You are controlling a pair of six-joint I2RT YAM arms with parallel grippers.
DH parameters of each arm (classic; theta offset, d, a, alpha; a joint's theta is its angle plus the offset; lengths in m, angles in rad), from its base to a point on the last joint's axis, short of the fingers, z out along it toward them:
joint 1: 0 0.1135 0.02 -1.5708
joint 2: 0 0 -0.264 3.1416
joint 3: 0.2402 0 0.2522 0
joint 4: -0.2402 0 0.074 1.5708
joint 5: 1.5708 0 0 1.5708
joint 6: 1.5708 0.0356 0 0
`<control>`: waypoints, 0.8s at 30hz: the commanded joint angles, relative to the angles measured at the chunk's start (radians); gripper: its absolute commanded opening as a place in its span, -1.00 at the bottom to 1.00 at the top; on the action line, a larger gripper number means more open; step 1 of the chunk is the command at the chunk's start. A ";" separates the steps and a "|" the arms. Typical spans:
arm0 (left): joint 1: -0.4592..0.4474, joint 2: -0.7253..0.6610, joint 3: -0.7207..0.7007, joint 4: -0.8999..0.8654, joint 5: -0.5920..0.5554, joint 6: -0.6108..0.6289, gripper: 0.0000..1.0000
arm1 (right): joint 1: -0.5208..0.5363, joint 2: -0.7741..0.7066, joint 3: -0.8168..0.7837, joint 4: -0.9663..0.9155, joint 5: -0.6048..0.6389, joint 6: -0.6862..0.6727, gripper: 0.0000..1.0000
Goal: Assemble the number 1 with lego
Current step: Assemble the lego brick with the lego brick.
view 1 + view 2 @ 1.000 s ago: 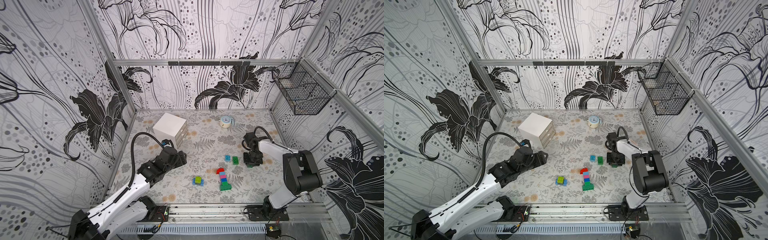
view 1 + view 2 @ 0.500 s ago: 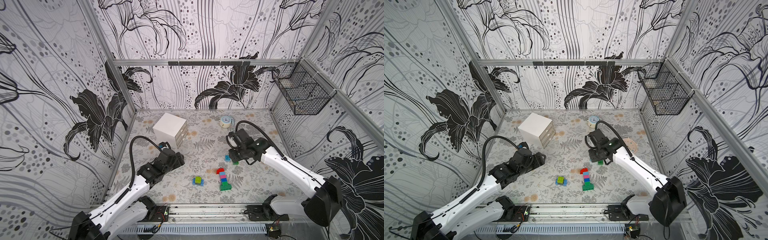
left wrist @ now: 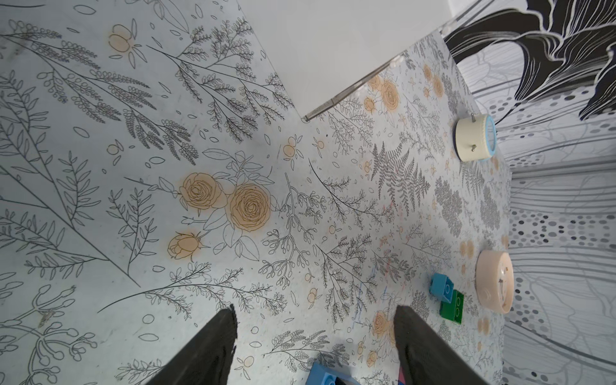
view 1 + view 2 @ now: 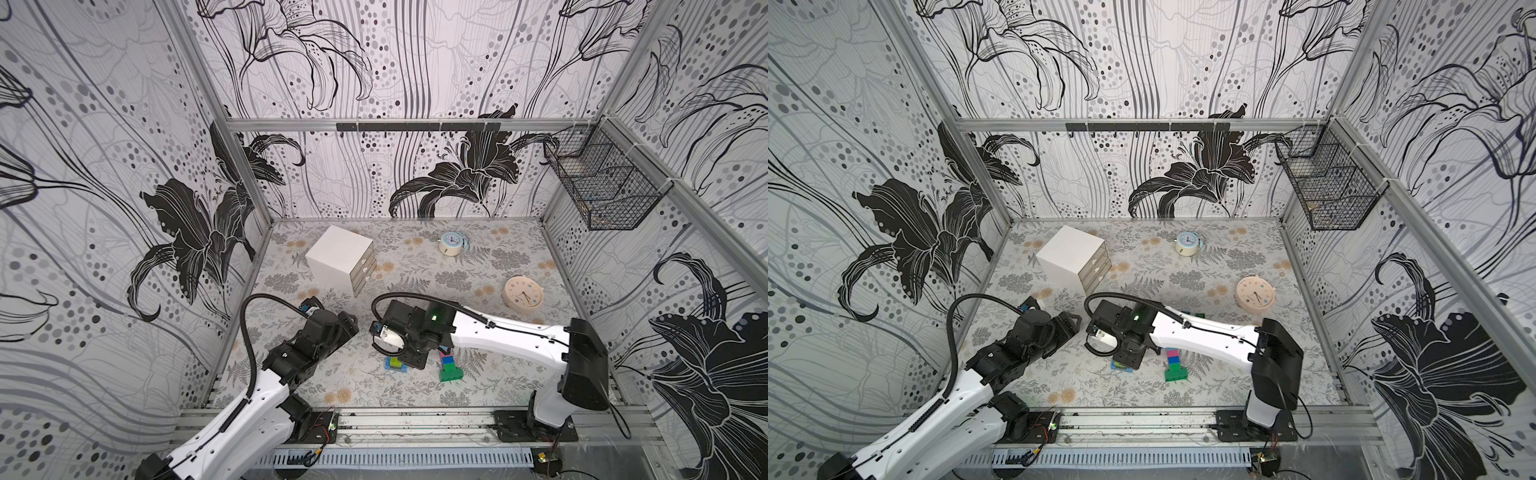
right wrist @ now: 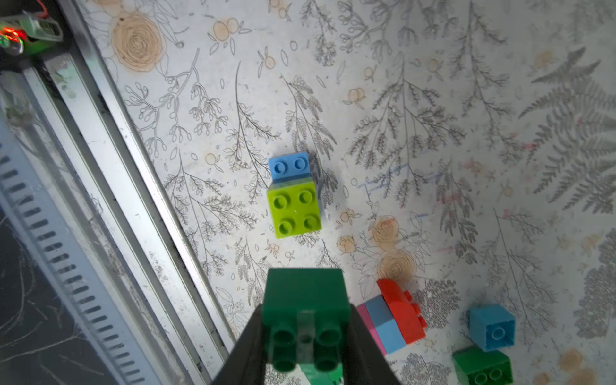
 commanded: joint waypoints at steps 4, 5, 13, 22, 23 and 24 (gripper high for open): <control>0.011 -0.115 -0.040 -0.078 -0.094 -0.105 0.55 | 0.020 0.118 0.115 -0.127 -0.017 -0.062 -0.87; 0.011 -0.129 -0.042 -0.094 -0.106 -0.114 0.55 | 0.019 0.134 0.130 -0.138 -0.014 -0.067 -0.86; 0.014 -0.167 -0.041 -0.157 -0.146 -0.143 0.53 | 0.022 0.231 0.209 -0.188 0.021 -0.103 -0.87; 0.014 -0.174 -0.035 -0.176 -0.153 -0.141 0.54 | 0.022 0.299 0.246 -0.212 0.044 -0.124 -0.86; 0.015 -0.175 -0.035 -0.177 -0.153 -0.140 0.53 | 0.022 0.299 0.242 -0.207 0.043 -0.124 -0.86; 0.015 -0.177 -0.035 -0.179 -0.156 -0.142 0.53 | 0.022 0.303 0.240 -0.202 0.043 -0.123 -0.86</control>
